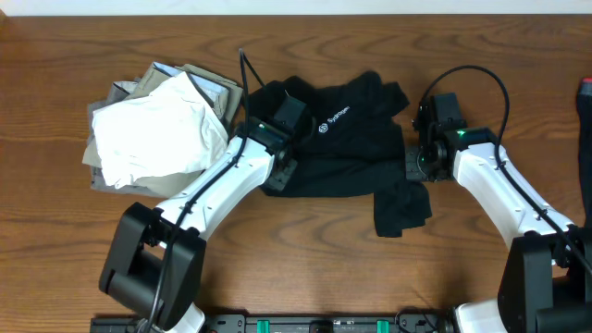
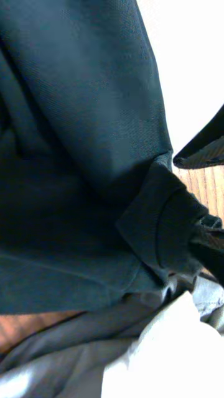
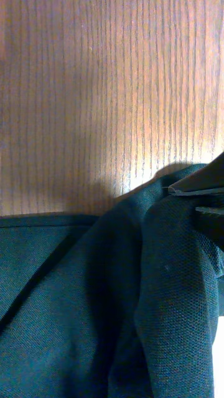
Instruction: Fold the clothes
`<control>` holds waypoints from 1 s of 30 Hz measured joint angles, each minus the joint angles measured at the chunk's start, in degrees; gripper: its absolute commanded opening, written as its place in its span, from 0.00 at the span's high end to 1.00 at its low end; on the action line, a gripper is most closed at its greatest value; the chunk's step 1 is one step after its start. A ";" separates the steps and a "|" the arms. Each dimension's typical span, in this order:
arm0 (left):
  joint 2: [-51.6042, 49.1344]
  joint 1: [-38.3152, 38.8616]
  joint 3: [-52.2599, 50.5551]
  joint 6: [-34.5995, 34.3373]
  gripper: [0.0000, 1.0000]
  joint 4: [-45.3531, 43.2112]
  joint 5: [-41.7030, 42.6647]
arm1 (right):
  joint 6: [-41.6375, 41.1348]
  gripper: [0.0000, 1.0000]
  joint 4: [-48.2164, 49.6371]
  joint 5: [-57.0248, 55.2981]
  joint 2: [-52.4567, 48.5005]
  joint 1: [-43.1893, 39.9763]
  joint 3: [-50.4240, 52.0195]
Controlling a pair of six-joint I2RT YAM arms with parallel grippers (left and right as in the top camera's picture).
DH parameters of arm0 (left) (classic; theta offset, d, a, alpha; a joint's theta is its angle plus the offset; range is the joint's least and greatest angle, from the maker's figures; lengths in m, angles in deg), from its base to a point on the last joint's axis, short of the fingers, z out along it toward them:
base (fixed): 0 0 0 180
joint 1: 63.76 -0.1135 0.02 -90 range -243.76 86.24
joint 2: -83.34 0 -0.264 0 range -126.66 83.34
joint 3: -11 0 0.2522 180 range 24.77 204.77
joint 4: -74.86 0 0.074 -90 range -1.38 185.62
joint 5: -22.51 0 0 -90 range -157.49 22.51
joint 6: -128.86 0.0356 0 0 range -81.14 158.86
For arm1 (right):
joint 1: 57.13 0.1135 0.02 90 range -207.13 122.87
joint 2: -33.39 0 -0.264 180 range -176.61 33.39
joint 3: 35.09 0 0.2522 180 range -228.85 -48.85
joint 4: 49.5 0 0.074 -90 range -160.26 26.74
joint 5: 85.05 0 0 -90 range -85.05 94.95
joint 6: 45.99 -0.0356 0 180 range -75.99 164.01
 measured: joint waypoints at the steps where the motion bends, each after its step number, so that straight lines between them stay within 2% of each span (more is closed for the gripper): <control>1: -0.13 0.00 -0.13 0.04 0.76 -0.02 0.00 | 0.00 0.96 0.02 -0.02 0.00 0.00 0.00; 3: -0.33 0.00 -0.26 0.02 0.81 -0.46 -0.02 | 0.00 0.96 0.00 -0.02 0.00 0.00 0.00; 5: -0.35 0.00 -0.28 0.04 0.93 -1.09 0.00 | 0.00 0.96 0.02 -0.02 0.00 0.00 0.00; 6: -0.35 0.00 -0.28 0.00 0.94 -1.22 0.02 | 0.00 0.96 0.00 -0.02 0.00 0.00 0.00; 11: -0.35 0.00 -0.22 0.13 0.94 0.42 -0.02 | 0.00 0.96 0.02 0.00 0.00 0.00 0.00; 14: -0.33 -0.04 1.44 -0.13 0.94 7.06 -0.07 | 0.00 0.95 0.04 -0.02 0.00 0.00 0.00; 18: 1.33 -0.92 8.57 -1.53 0.94 16.65 -1.42 | -0.02 0.93 0.07 0.00 0.00 0.00 0.00; 22: 7.26 -3.82 14.36 -2.19 0.94 20.41 -3.91 | -0.02 0.96 0.35 0.00 0.00 0.00 0.00; 27: 15.67 -9.03 16.11 -2.97 0.94 20.70 -5.79 | 1.31 0.86 2.05 2.45 0.00 0.00 0.00; 30: 17.44 -11.06 16.20 -3.15 0.94 20.76 -6.49 | 4.13 0.81 2.84 6.03 0.00 0.00 0.00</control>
